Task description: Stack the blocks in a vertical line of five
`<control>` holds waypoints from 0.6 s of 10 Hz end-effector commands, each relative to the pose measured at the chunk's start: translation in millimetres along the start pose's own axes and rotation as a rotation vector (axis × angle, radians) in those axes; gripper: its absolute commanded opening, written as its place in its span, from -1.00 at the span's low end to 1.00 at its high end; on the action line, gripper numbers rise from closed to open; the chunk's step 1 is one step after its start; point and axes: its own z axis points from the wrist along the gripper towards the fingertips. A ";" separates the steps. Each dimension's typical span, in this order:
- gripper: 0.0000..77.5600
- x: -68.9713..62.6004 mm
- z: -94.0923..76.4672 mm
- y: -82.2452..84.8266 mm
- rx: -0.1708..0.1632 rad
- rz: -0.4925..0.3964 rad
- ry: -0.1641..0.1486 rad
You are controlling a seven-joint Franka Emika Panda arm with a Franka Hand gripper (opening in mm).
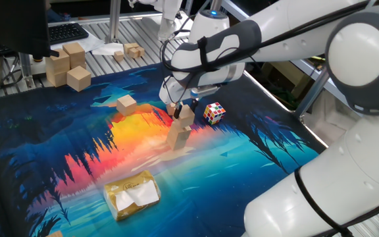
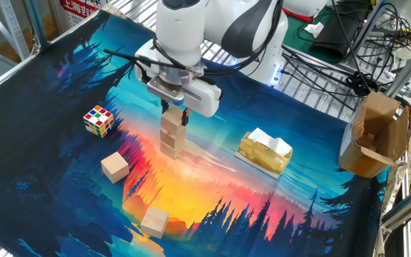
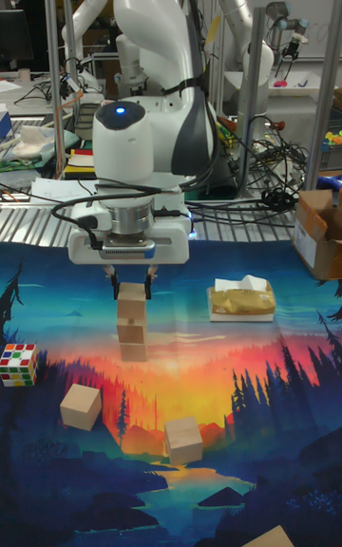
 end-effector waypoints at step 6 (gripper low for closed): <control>-0.97 4.0 1.8 -3.3 0.002 -0.021 -0.005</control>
